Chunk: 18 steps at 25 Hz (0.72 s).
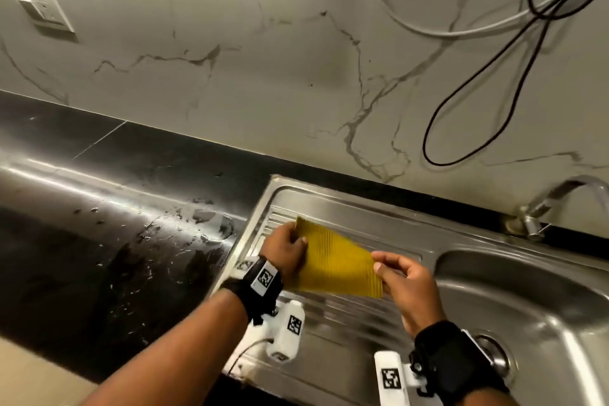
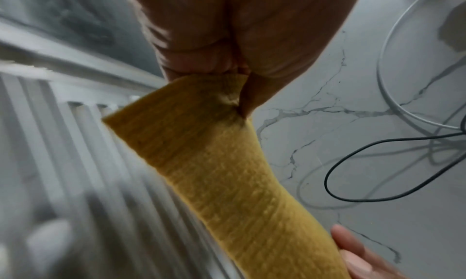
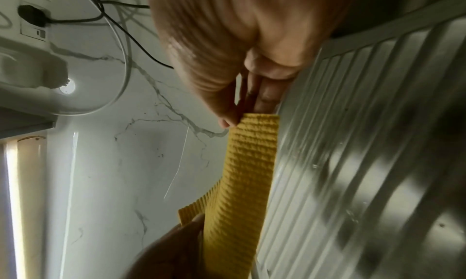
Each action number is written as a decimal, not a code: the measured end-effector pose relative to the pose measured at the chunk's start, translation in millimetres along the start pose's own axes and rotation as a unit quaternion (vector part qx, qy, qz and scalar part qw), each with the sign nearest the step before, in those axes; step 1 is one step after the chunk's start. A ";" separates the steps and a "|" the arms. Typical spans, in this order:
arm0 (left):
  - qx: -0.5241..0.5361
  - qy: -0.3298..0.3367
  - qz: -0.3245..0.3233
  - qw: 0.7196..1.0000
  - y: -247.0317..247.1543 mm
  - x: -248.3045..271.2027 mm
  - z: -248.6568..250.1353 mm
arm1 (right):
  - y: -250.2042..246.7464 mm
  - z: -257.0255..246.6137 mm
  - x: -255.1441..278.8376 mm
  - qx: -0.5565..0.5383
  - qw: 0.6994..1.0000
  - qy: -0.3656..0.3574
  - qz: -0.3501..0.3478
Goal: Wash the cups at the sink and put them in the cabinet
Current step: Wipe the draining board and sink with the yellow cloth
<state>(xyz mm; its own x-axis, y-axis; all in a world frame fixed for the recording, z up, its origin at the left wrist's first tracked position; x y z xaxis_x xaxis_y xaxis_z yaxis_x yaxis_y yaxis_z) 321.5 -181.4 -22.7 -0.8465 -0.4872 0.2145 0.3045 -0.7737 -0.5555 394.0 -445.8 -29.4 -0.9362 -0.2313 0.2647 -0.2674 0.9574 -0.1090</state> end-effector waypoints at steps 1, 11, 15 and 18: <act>-0.001 0.006 0.001 1.000 -8.2 -20.2 7.7 | 3.1 -7.1 -10.8 -0.001 1.000 -0.007 0.025; -0.385 0.188 -0.130 0.894 46.7 -75.9 -0.7 | 103.2 1.3 -82.5 0.413 0.897 -0.131 -0.082; -0.471 0.179 -0.239 0.830 89.2 -86.9 -39.3 | 144.7 51.2 -100.3 0.582 0.794 -0.043 -0.169; -0.498 0.173 -0.226 0.819 79.8 -91.2 -54.5 | 154.8 61.9 -104.2 0.615 0.774 -0.013 -0.153</act>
<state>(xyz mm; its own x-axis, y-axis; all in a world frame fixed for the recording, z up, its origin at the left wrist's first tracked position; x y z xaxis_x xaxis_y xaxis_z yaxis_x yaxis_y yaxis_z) 399.1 -176.6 -130.4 -0.8997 0.0345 0.4352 -0.4364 -0.0447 -0.8986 436.0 -284.3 -133.1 -0.7863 -0.4333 0.4403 -0.4771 -0.0269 -0.8784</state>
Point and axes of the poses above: each hand's wrist, its own x-axis away from the middle knuckle, its own y-axis out of the palm, z = x × y, the point moved 10 cm from there along -x, towards the middle knuckle, and after that the axes turned 2 degrees about y, right-handed, at the moved point
